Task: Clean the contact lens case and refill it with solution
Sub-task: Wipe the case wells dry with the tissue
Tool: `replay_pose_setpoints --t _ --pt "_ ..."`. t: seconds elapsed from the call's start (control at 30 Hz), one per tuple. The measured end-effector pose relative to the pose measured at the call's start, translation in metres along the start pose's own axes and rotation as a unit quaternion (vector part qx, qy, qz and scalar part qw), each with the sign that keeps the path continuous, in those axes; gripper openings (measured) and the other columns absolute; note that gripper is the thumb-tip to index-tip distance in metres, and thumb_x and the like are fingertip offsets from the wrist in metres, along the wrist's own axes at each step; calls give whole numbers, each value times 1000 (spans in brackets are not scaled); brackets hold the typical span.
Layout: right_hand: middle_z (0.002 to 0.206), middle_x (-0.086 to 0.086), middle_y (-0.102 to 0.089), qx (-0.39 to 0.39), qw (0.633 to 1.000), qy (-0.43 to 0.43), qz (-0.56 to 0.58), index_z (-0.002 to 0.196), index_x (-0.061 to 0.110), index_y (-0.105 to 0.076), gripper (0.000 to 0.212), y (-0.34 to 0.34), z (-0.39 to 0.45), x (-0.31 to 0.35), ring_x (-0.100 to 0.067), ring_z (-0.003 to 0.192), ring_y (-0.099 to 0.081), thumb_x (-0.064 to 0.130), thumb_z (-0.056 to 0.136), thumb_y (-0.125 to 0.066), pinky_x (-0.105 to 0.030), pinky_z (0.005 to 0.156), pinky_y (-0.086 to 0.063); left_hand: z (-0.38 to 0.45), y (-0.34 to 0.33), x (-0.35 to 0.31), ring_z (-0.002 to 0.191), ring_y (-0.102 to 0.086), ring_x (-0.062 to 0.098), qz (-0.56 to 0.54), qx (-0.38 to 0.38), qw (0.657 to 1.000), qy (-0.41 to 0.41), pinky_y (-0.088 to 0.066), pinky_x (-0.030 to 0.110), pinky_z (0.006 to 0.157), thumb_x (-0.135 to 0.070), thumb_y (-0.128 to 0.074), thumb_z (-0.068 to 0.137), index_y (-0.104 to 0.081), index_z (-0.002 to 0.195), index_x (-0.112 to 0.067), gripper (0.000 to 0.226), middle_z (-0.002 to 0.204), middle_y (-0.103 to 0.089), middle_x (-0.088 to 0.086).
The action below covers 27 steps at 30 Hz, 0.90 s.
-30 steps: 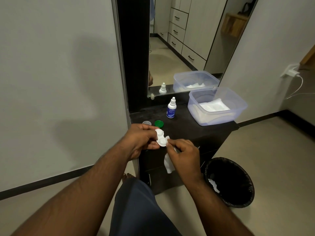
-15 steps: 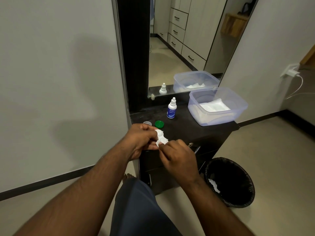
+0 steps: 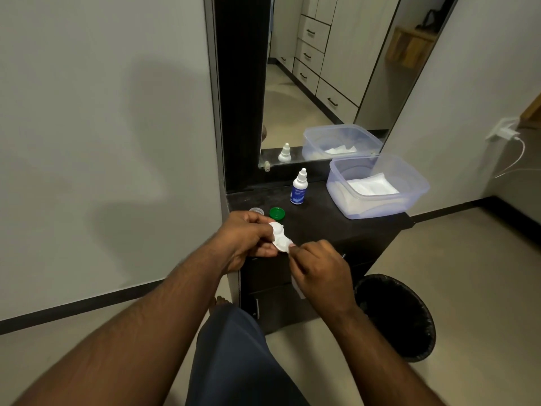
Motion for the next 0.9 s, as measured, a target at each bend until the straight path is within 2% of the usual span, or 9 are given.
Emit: replay_pose_setpoints --t 0.2,0.33,0.53,0.63,0.73,0.8,0.9 --pt "76 -3 -68 26 999 -21 9 90 11 -73 14 -2 3 -3 -22 67 -59 18 82 -64 -32 58 -49 2 4 2 77 -73 29 -7 29 1000 -7 -61 33 60 12 -60 82 -66 103 -4 27 97 -70 17" --pt "83 1 -71 46 994 -76 68 95 13 -74 17 0 3 -9 -17 75 -62 19 83 -62 -17 73 -38 2 4 3 79 -73 26 6 47 999 -26 -61 34 64 12 -61 81 -69 104 -4 28 101 -70 16" --pt "85 -1 -71 34 991 -44 119 94 9 -74 17 11 25 -14 -16 78 -61 16 82 -63 -23 75 -43 -2 6 4 81 -73 25 20 71 996 -47 -61 31 65 8 -64 80 -72 98 -5 23 94 -74 12" --pt "85 -2 -69 87 990 14 107 97 12 -73 23 14 34 -13 -18 76 -60 24 84 -59 -31 64 -50 -2 6 5 81 -73 26 26 68 996 -53 -61 34 69 7 -66 80 -69 98 -1 20 96 -72 15" --pt "83 -4 -64 162 981 92 58 101 15 -72 25 13 45 -11 -21 73 -59 21 80 -61 -26 55 -40 -3 7 5 83 -73 27 30 77 995 -55 -61 37 73 5 -67 79 -68 99 1 20 98 -72 17" --pt "79 -4 -62 178 973 144 30 101 16 -72 28 17 52 -14 -22 68 -58 23 80 -55 -26 50 -38 -3 8 4 83 -73 27 29 77 995 -57 -61 36 71 7 -66 80 -68 97 3 18 97 -72 18" --pt "78 -6 -62 179 962 206 -9 104 16 -72 38 22 56 -31 -24 62 -56 27 82 -42 -31 44 -43 -2 8 5 82 -73 26 40 74 995 -57 -61 34 68 9 -64 80 -68 96 4 18 97 -72 17"
Point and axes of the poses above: each hand's wrist, its own z-axis towards the middle knuckle, its own y-axis out of the back of the hand, x = y × z, the point moved 1 cm from there along z, towards the middle knuckle
